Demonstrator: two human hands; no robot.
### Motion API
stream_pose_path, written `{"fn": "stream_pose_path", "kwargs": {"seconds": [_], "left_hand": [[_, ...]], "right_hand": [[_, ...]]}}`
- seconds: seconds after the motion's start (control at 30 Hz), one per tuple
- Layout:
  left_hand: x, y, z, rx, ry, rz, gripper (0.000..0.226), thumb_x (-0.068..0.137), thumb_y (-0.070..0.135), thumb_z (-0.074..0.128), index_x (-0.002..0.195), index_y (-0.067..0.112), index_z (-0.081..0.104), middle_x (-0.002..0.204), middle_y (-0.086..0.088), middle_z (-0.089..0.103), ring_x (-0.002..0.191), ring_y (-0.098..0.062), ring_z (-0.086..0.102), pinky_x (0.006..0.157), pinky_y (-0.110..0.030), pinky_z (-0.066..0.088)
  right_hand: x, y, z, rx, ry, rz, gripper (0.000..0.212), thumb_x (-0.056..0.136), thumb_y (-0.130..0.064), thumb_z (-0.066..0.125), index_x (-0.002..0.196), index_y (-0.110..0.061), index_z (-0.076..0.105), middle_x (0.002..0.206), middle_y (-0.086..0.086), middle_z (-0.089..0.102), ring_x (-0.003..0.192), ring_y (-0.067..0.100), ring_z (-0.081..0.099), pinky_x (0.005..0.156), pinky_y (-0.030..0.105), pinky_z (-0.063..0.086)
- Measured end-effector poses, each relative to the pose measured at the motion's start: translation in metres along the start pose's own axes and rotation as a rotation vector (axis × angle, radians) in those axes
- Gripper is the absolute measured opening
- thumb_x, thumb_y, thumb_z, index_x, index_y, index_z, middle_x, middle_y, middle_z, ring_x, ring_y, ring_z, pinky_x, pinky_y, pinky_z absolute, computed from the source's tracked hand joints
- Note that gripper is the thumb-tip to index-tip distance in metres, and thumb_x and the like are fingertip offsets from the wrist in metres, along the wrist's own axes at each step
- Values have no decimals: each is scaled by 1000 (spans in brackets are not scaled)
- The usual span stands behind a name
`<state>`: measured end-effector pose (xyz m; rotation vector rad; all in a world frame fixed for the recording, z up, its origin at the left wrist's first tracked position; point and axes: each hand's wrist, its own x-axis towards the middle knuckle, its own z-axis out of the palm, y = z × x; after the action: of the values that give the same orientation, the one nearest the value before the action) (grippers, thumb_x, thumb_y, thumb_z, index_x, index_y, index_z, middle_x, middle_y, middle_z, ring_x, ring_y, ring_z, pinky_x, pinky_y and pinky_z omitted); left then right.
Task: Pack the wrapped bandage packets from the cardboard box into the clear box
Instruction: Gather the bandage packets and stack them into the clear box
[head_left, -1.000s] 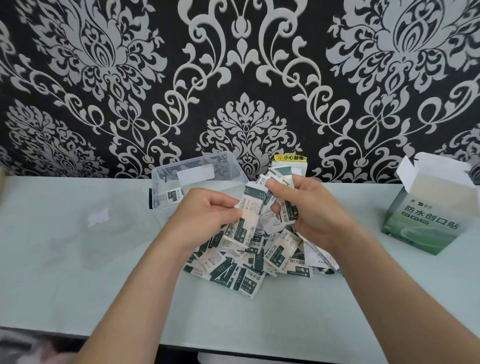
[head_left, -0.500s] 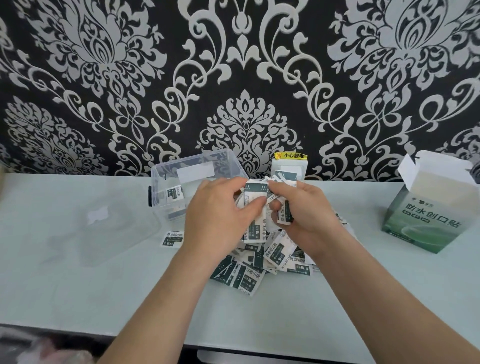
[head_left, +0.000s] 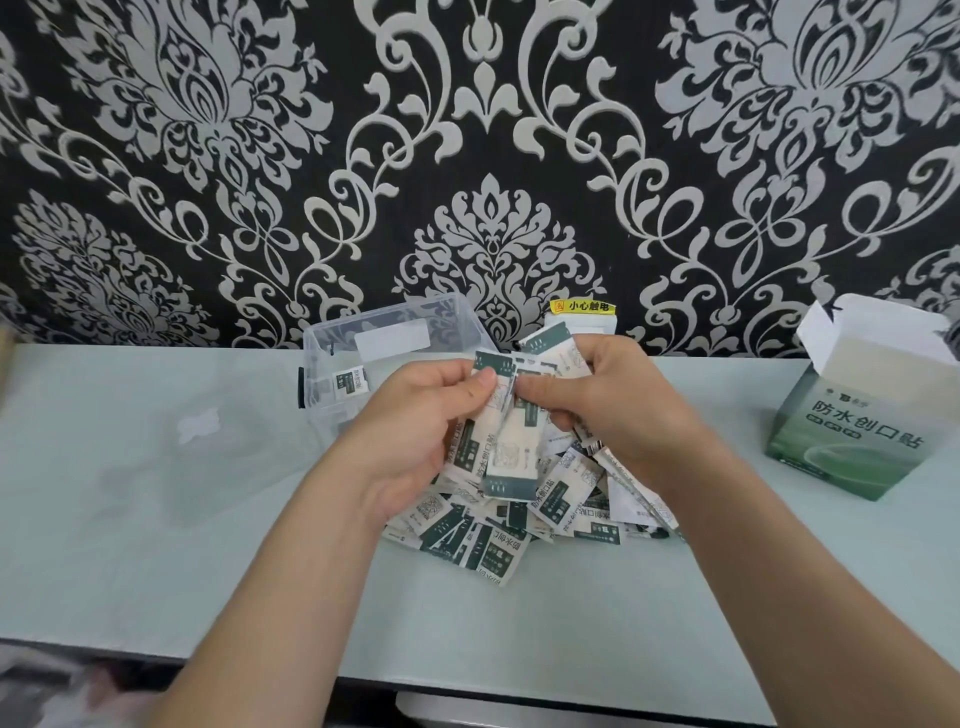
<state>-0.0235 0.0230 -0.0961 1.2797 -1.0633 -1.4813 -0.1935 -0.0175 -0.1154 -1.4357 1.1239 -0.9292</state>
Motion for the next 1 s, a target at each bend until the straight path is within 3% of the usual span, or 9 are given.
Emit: {"fn": "stream_pose_path", "kwargs": {"seconds": [0.13,0.37,0.5,0.57,0.67,0.77,0.83,0.9,1.0], "left_hand": [[1,-1,1,-34,-32,-9,25,96,8,51,117,-3,61,105,-28,69,87,-34,69,76,-47,59],[8,-11,25,-37,231,116,30,98,7,52,125,19,53,95,-9,74,74,-21,72,69,-40,59],[10,-10,32,-159,370,211,31,97,11,55,128,20,56,99,-6,74,78,-16,72,68,-34,59],[13,-16,40,-110,426,265,30,98,17,55,128,19,58,103,-6,73,82,-14,72,68,-28,58],[19,-26,48,204,545,388,35,93,32,53,127,27,59,114,1,67,107,-19,63,94,-40,52],[16,-26,50,392,648,515,32,97,20,51,127,25,59,118,9,53,121,-16,48,106,-41,38],[10,-18,44,438,568,648,40,96,14,50,134,26,53,127,9,47,127,-11,40,111,-34,32],[1,-6,33,581,274,701,54,94,18,55,143,33,39,145,14,36,139,-2,25,114,-26,22],[-11,7,21,837,-101,464,81,84,36,71,147,49,22,159,23,2,146,2,-7,118,-35,14]], "right_hand": [[-1,-3,-1,-22,14,-19,13,81,-19,77,90,-11,73,53,3,53,52,21,39,47,27,30],[-5,-9,16,525,26,210,27,97,-28,57,101,-5,68,76,8,66,57,13,56,53,27,49],[-8,-14,23,523,-23,304,36,100,-38,47,102,-10,69,93,10,75,82,24,70,81,41,54],[-12,-15,33,462,-89,265,37,101,-38,44,101,-12,70,90,7,76,82,22,69,77,38,53],[-14,-15,39,437,-83,238,31,103,-33,43,106,-14,67,82,1,75,74,14,69,60,29,53],[-14,-16,34,538,-66,246,25,103,-23,45,101,-10,65,68,2,69,57,12,65,47,22,47],[-14,-17,31,514,-85,230,23,102,-19,45,93,-7,62,64,5,64,55,15,61,47,23,48],[-13,-16,30,443,-102,194,21,101,-18,47,98,-1,59,70,11,60,62,21,59,55,31,50],[-12,-13,24,288,-131,123,23,101,-17,49,104,4,57,72,12,60,61,20,60,51,28,48]]}}
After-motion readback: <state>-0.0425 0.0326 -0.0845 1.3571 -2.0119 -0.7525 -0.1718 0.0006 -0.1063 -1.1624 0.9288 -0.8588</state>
